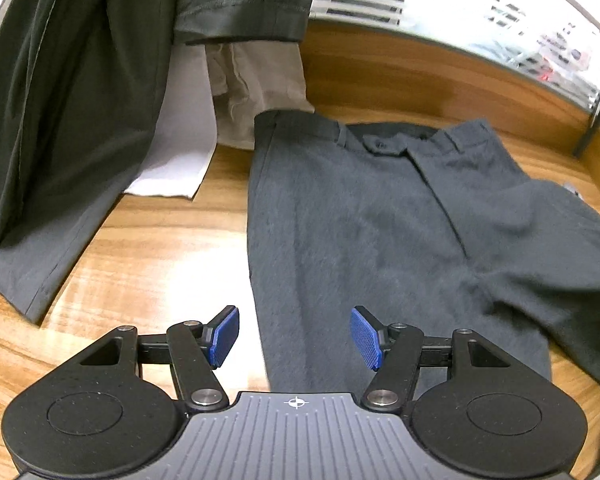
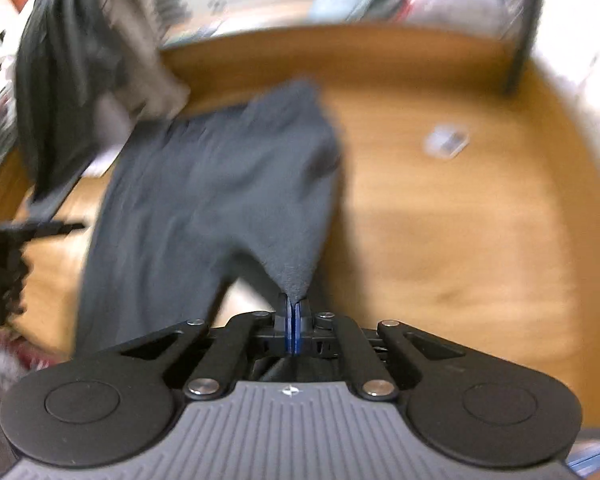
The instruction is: Fold clothes
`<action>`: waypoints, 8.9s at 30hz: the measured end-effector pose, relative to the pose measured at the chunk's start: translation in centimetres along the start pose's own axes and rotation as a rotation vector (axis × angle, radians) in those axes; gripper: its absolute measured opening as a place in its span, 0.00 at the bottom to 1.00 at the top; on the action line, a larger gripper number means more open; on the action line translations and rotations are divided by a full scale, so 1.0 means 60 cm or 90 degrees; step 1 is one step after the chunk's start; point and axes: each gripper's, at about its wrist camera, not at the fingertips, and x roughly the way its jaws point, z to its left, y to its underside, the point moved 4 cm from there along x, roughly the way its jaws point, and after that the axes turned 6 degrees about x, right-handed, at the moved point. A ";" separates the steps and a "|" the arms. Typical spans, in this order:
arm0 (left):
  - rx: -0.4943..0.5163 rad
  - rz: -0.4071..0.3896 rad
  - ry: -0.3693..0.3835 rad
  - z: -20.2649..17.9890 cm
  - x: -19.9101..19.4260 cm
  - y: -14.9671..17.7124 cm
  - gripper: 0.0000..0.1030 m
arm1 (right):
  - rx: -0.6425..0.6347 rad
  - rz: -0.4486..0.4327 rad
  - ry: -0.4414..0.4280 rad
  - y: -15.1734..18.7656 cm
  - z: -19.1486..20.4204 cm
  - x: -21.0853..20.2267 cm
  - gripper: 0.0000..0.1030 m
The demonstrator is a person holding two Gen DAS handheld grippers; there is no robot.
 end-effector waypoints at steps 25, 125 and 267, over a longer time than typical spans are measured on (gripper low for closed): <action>-0.098 -0.001 -0.058 0.072 0.080 -0.079 0.62 | -0.039 -0.026 0.000 -0.152 -0.022 0.209 0.51; -0.075 -0.012 0.088 0.046 0.248 -0.235 0.17 | -0.091 -0.038 -0.050 -0.406 0.047 0.518 0.15; -0.052 0.016 -0.004 0.043 0.048 -0.003 0.54 | 0.109 0.005 0.135 -0.005 -0.108 0.299 0.03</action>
